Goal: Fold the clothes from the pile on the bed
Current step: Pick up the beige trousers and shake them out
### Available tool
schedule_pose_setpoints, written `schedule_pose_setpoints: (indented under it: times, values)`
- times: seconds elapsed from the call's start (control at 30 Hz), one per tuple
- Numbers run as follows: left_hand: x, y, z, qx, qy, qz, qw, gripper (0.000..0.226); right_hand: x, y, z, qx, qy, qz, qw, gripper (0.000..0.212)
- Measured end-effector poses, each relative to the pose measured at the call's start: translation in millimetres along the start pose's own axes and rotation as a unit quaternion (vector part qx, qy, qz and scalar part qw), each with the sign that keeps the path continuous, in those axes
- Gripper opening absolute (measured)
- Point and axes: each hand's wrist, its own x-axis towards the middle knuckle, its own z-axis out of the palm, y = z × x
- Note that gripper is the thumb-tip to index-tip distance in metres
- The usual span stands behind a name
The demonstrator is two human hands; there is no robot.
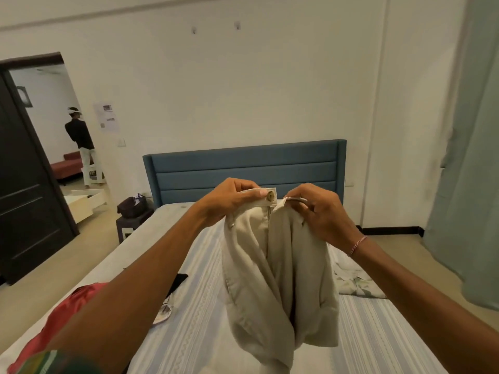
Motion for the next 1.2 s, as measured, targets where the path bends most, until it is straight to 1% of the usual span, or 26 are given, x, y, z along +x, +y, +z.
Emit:
schedule_pose_setpoints:
  times: [0.1, 0.2, 0.27, 0.4, 0.47, 0.57, 0.67, 0.83, 0.9, 0.97, 1.1, 1.13, 1.2]
  values:
    - [1.1, 6.2, -1.0, -0.008, 0.018, 0.019, 1.0, 0.025, 6.7, -5.4, -2.6, -0.002, 0.01, -0.006, 1.0, 0.023]
    - [4.7, 9.4, -1.5, -0.001, 0.04, 0.028, 0.999, 0.026, 13.7, -15.6, -1.9, -0.002, -0.004, -0.026, 1.0, 0.016]
    - [6.8, 10.3, 2.5, -0.01, 0.05, 0.026, 0.998, 0.03, 18.3, -21.2, 0.5, 0.005, -0.004, -0.02, 1.0, 0.015]
    - [6.8, 9.7, 10.9, -0.059, 0.049, 0.026, 0.997, 0.036, 25.9, -28.8, 7.9, 0.03, 0.002, 0.015, 0.999, 0.015]
    - [7.0, 7.6, 16.3, -0.089, 0.054, 0.025, 0.994, 0.034, 26.9, -28.8, 9.2, 0.037, 0.012, 0.027, 0.999, 0.016]
    - [10.9, 0.1, 19.2, -0.127, 0.076, 0.011, 0.989, 0.026, 25.6, -27.2, 16.4, 0.02, 0.034, 0.032, 0.999, 0.025]
    - [15.7, -6.3, 17.9, -0.142, 0.091, -0.002, 0.986, 0.028, 24.5, -24.6, 26.0, -0.002, 0.049, 0.047, 0.998, 0.033]
    - [20.2, -10.0, 20.7, -0.211, 0.083, -0.003, 0.974, 0.028, 24.2, -17.0, 32.7, -0.015, 0.075, 0.058, 0.995, 0.033]
    - [22.3, -13.4, 20.1, -0.193, 0.073, 0.002, 0.978, 0.03, 23.8, -15.1, 33.3, -0.02, 0.08, 0.054, 0.995, 0.033]
    - [22.7, -15.8, 16.7, -0.155, 0.056, 0.023, 0.986, 0.03, 24.4, -13.3, 30.9, -0.002, 0.072, 0.057, 0.996, 0.031]
    - [15.2, -14.2, 5.6, -0.054, -0.018, 0.086, 0.995, 0.02, 24.8, -11.5, 22.4, 0.028, 0.021, 0.067, 0.997, 0.027]
    - [14.0, -14.7, 3.2, -0.024, -0.032, 0.099, 0.994, 0.025, 24.4, -12.0, 20.4, 0.037, 0.005, 0.079, 0.996, 0.027]
    - [11.5, -15.0, 0.1, 0.038, -0.032, 0.122, 0.991, 0.033, 23.8, -14.0, 17.7, 0.055, -0.024, 0.1, 0.993, 0.026]
